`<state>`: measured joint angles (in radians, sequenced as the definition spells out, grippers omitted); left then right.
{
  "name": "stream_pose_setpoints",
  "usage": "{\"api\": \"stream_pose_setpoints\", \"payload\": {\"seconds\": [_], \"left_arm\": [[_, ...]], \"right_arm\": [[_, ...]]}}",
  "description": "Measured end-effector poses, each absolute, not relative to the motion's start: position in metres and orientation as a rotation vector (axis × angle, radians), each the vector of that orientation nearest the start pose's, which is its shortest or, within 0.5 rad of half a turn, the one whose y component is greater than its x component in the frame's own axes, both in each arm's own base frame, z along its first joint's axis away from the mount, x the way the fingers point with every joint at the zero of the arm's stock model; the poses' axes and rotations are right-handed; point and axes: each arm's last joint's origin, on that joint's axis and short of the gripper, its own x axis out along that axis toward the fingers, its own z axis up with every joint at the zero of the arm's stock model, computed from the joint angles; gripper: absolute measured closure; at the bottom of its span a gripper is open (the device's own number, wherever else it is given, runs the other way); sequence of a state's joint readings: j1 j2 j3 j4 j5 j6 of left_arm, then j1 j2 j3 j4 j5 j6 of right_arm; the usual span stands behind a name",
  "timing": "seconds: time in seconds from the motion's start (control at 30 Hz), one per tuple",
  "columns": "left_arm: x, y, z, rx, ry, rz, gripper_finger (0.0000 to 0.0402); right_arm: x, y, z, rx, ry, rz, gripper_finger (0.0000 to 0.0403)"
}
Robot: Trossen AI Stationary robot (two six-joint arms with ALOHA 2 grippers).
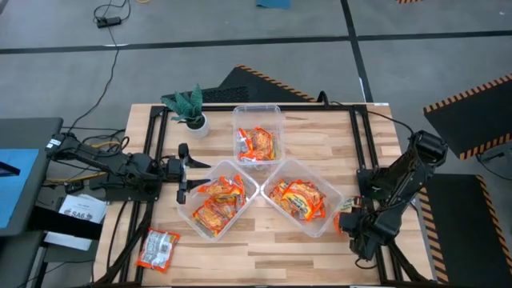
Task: Sort Maruchan noodles
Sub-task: Put the orange noodle pack into the top transparent container
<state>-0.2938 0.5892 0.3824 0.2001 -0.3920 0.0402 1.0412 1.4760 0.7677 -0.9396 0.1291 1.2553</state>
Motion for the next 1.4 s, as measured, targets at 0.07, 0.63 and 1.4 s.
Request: {"api": "stream_pose_setpoints", "payload": {"seconds": [0.07,0.63,1.4], "left_arm": [[0.144,-0.032,0.258,0.042,0.008,0.098,0.0203],[0.144,-0.032,0.258,0.043,0.009,0.113,0.0203],[0.144,-0.032,0.258,0.042,0.008,0.113,0.0203]], "right_arm": [[0.110,0.181,0.156,0.065,1.477,-0.259,0.0202],[0.113,0.193,0.168,0.077,1.534,-0.158,0.0396],[0.133,0.219,0.210,0.542,1.378,-0.329,0.0305]]}}
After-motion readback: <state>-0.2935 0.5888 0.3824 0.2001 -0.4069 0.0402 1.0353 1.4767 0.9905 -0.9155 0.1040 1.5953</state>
